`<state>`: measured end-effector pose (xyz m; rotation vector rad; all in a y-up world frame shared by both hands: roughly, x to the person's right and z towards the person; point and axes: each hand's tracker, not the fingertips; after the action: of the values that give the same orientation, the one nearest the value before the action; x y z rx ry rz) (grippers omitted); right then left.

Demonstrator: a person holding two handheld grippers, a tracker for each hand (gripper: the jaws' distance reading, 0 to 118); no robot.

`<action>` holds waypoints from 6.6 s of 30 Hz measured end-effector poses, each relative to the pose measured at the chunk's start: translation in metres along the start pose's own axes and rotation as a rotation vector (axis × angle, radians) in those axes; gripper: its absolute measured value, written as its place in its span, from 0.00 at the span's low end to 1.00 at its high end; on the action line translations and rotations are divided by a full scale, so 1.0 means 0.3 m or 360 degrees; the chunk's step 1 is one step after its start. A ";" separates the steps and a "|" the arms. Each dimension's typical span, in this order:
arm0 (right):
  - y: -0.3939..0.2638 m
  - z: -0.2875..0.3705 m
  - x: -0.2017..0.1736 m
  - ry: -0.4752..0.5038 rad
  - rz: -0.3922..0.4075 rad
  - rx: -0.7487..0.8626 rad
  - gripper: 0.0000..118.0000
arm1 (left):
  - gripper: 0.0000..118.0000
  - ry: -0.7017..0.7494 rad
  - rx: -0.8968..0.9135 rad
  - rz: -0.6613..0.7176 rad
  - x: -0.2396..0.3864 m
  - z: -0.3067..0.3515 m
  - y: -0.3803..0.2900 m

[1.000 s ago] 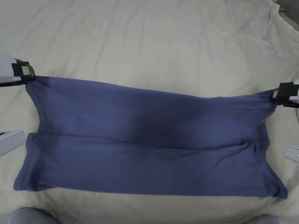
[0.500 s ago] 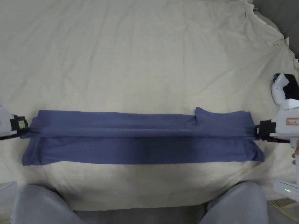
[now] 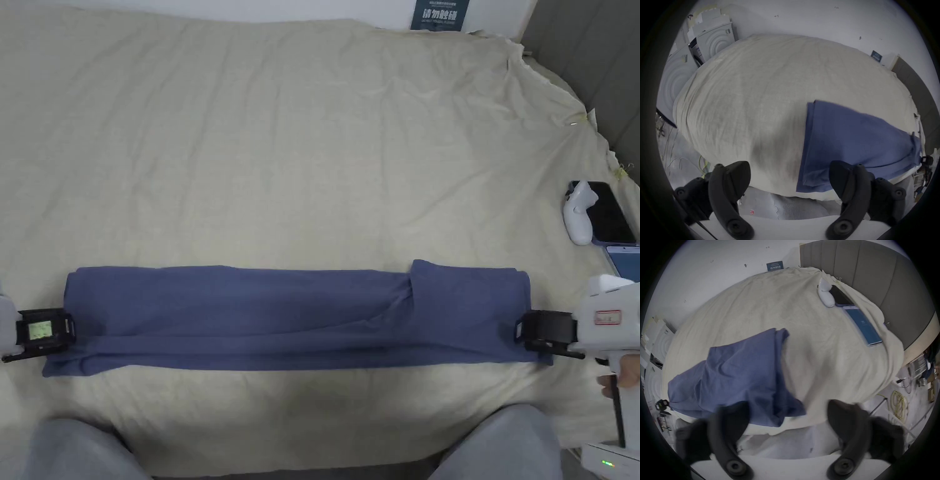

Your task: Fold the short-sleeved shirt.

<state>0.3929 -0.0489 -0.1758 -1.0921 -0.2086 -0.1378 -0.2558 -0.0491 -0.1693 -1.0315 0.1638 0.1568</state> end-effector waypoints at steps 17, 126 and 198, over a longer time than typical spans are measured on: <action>0.029 0.496 -0.330 0.0107 0.0232 0.1496 1.00 | 0.69 -0.0041 0.1358 -0.0242 0.440 0.375 0.092; 0.031 0.321 -0.234 0.0287 -0.0058 0.1237 0.00 | 0.04 -0.0939 -0.0136 -0.0293 0.762 0.115 0.223; 0.078 0.296 -0.321 0.0377 0.0006 0.1126 0.00 | 1.00 -0.1380 -0.0493 0.0307 0.345 -0.277 0.149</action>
<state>0.2954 0.0415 -0.1795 -0.3670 -0.0317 -0.1711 -0.1692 -0.0926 -0.2703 -1.1684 -0.5667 0.8041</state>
